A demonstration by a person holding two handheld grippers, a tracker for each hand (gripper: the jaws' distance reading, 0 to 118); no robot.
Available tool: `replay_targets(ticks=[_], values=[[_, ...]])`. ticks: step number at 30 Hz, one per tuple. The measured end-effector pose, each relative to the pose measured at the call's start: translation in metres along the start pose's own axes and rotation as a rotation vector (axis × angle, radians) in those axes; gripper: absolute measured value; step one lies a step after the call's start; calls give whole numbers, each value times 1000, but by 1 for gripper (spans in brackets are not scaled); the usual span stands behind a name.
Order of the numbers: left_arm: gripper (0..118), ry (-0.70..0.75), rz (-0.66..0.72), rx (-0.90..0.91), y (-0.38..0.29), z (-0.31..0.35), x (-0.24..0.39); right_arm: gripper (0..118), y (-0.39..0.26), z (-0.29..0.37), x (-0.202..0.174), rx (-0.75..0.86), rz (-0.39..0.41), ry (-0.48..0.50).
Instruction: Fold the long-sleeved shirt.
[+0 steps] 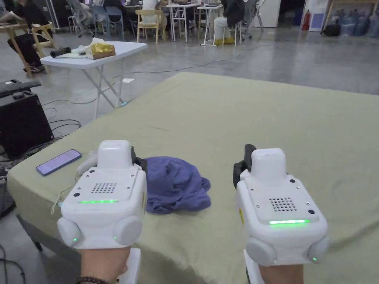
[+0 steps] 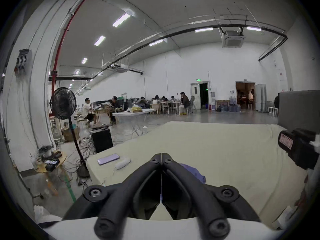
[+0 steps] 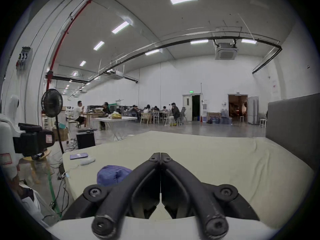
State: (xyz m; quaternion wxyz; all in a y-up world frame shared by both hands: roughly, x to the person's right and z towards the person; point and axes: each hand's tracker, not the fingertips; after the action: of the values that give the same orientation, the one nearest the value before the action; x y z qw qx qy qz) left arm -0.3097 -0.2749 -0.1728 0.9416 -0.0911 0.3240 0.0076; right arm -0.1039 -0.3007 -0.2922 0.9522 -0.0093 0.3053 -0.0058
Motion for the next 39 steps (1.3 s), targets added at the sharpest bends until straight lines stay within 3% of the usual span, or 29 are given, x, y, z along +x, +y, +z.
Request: replay_targets(ticks=[5,6,7,8,9,10,12,13,14,19,21,22,23,24,31,39], values=[[0,-62,81,-317,10,-81,1,0,-4,-7,7,-8,-6,-13],[9,-108,149,-384,8,-102,-2,0,-5,-10,10,-22,-21,-3],[25,-143,195,-474,5,-125,-6,0,-7,-13,12,-36,-29,7],[51,-184,213,-493,1,-150,-7,0,-9,-15,15,-45,-30,10],[51,-188,212,-526,-4,-173,-6,0,-10,-16,17,-48,-27,10],[60,-158,172,-560,-9,-193,-3,0,-13,-19,20,-50,-20,10],[98,-96,76,-601,-24,-237,3,0,-18,-26,25,-62,-1,4],[106,-70,39,-626,-32,-258,6,0,-20,-30,28,-70,1,3],[106,-59,-4,-670,-42,-277,14,0,-23,-35,31,-80,2,0],[105,-70,38,-790,-76,-333,25,0,-34,-53,45,-125,-6,-20],[96,-42,34,-812,-83,-343,30,0,-40,-59,50,-145,-8,-30],[80,-14,11,-826,-84,-341,32,0,-42,-61,53,-153,-8,-36],[42,-17,-6,-834,-84,-343,34,0,-43,-62,56,-158,-9,-39],[11,-11,-22,-820,-81,-339,36,0,-44,-62,59,-162,-11,-43],[8,-296,-16,-647,-13,-280,71,0,-40,-44,96,-156,-69,-137],[5,-708,-93,-507,40,-179,243,0,-17,31,182,-94,-113,-370]])
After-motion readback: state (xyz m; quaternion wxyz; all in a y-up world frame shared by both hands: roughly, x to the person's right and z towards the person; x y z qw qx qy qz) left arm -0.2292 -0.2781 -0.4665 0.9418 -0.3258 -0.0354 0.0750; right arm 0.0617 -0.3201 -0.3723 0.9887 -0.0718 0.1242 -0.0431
